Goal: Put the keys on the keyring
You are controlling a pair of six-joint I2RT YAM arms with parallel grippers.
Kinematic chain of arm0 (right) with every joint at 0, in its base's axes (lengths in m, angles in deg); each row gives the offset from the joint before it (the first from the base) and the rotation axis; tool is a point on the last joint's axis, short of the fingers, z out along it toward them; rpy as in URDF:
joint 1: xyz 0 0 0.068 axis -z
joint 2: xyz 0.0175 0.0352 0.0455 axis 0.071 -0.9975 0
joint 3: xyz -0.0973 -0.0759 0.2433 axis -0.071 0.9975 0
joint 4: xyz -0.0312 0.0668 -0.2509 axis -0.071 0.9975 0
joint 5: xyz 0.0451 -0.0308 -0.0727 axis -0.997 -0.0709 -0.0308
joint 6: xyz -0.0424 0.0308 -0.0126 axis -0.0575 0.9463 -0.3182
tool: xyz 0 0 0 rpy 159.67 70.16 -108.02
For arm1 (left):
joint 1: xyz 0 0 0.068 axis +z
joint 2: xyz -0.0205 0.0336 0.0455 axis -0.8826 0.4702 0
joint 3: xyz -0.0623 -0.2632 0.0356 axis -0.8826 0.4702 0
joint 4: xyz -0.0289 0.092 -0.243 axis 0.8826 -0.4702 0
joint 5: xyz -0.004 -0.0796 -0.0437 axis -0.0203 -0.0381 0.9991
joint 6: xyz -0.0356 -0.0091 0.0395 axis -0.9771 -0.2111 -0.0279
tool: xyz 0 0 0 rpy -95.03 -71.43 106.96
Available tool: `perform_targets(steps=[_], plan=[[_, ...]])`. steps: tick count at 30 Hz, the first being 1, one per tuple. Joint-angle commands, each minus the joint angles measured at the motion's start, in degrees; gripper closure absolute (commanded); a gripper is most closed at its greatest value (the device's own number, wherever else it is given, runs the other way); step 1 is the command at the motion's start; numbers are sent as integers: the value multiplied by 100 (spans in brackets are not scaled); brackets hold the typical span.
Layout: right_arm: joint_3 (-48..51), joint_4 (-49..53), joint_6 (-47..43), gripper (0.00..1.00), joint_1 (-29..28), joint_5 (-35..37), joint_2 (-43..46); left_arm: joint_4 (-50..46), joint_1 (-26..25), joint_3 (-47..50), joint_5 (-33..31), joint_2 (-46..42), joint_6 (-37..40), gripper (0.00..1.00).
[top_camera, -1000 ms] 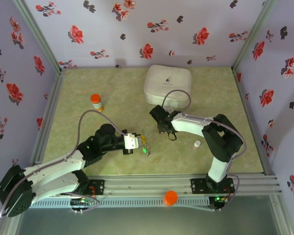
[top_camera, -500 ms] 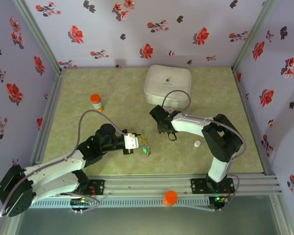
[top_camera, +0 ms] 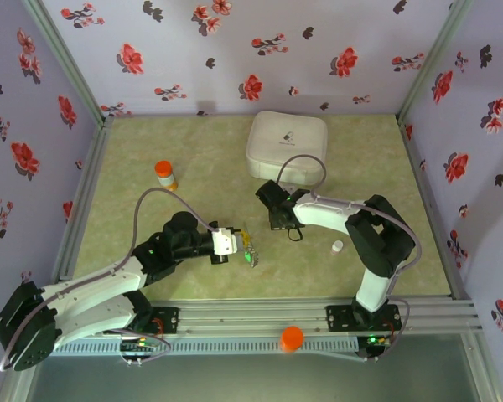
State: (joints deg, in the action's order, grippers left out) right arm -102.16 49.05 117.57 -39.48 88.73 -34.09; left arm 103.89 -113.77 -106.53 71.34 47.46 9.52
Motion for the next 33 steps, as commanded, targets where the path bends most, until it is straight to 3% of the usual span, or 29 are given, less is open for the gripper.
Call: perform_targets(steps=[1, 9, 16, 27, 33], plan=[[-118, 176, 43, 94, -40, -12, 94, 249, -31, -48, 6, -13, -9, 100], [-68, 301, -317, 100, -134, 34, 824, 241, -31, -65, -82, -48, -138, 100], [617, -183, -1843, 100, -149, -418, 2292, 91, -31, -143, -269, -107, -374, 100], [1441, -733, -4262, 100, -237, -3524, 4159, 300, 4, -205, -87, 8, -1466, 100], [1404, -456, -4752, 100, -341, -4139, 4512, 37, 4, -385, -192, 94, -1521, 100]])
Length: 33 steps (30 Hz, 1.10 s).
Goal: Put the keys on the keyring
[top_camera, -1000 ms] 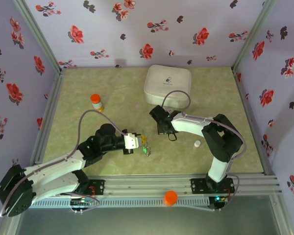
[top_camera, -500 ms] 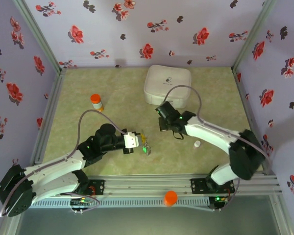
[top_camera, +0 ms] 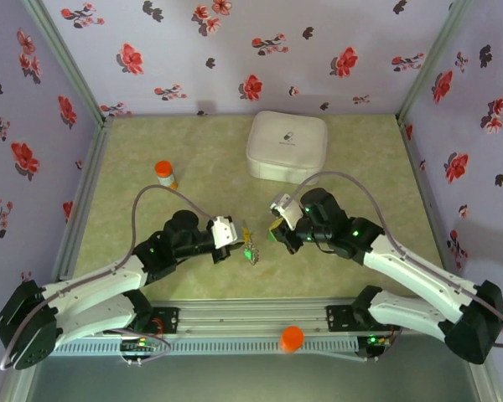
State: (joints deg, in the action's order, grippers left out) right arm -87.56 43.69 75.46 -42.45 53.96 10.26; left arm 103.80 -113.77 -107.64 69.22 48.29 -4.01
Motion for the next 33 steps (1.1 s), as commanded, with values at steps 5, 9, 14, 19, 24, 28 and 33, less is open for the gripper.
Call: perform_targets(steps=[5, 9, 14, 19, 24, 28, 33], plan=[[-255, 332, -684, 100, -156, -913, -56, -40, -5, -365, 140, 151, -53, 100], [-336, 298, -745, 100, -319, -930, -193, -212, -15, -483, 243, 266, 53, 100], [-387, 150, -785, 100, -434, -818, -217, -452, -56, -591, 275, 355, 196, 100], [-403, 28, -797, 100, -489, -724, -223, -517, -75, -648, 334, 399, 243, 100], [-407, -130, -799, 100, -520, -633, -242, -533, -90, -651, 380, 411, 291, 100], [-425, -170, -791, 100, -552, -598, -314, -525, -101, -652, 392, 417, 322, 100], [-430, -174, -791, 100, -572, -422, -355, -525, -110, -637, 407, 374, 331, 100]])
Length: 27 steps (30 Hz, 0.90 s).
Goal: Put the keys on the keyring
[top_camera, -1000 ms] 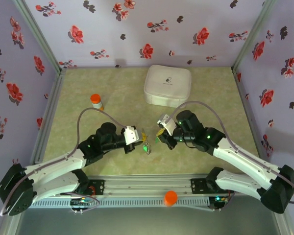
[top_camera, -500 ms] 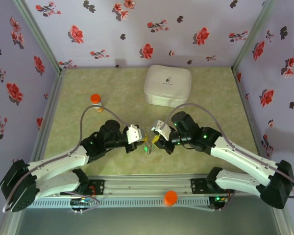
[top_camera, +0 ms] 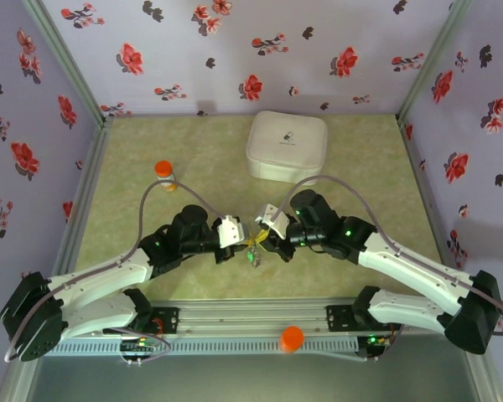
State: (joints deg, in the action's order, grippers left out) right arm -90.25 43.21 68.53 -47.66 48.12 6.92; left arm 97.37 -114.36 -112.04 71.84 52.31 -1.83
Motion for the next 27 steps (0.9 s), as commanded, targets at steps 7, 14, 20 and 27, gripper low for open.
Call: perform_targets(steps=[7, 14, 20, 27], plan=[[-113, -182, -85, 100, -52, 496, 40, 109, -51, -181, 153, -67, 190, 100], [-127, -115, -21, 100, -56, 721, -18, 187, -53, -148, 161, -112, 262, 100], [-241, 87, 77, 100, -55, 1147, -136, 315, -54, -60, 162, -193, 361, 100], [-288, 168, 148, 100, -58, 1203, -220, 361, -62, -2, 157, -240, 572, 100]])
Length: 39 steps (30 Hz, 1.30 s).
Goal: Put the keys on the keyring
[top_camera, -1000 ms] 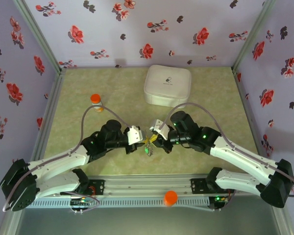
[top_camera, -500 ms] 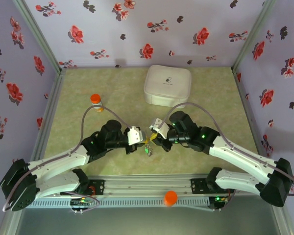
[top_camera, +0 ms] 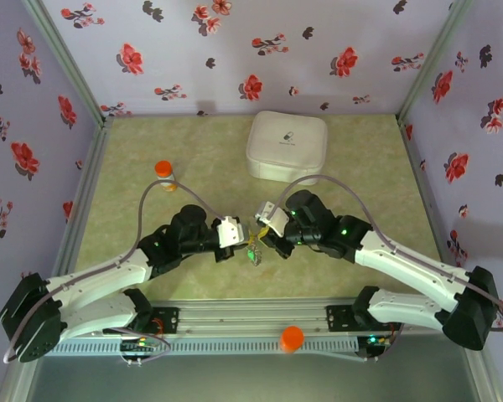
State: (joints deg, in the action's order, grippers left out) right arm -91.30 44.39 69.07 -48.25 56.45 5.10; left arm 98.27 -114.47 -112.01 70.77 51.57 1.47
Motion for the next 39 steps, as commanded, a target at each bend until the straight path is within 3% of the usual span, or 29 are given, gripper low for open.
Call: perform_targets(steps=[1, 12, 15, 22, 24, 30, 39], plan=[[-183, 48, 101, 100, 4, 351, -37, 282, -62, 0, 267, -174, 251, 100], [186, -239, 137, 99, 67, 199, 105, 991, -57, 158, 387, -282, 108, 100], [332, -436, 185, 93, 73, 93, 184, 1184, -49, 200, 438, -222, 41, 100], [605, -711, 104, 59, 84, 56, 708, 2199, 1, 643, 609, -89, -533, 100], [701, -804, -89, 55, 81, 47, 862, 2531, 35, 773, 717, -34, -725, 100], [905, -1004, -795, 54, 80, -405, 1276, 3062, 153, 961, 1075, 114, -1061, 100], [797, -858, -1191, 63, 77, -550, 1053, 3354, 241, 1019, 1389, 178, -1125, 100]])
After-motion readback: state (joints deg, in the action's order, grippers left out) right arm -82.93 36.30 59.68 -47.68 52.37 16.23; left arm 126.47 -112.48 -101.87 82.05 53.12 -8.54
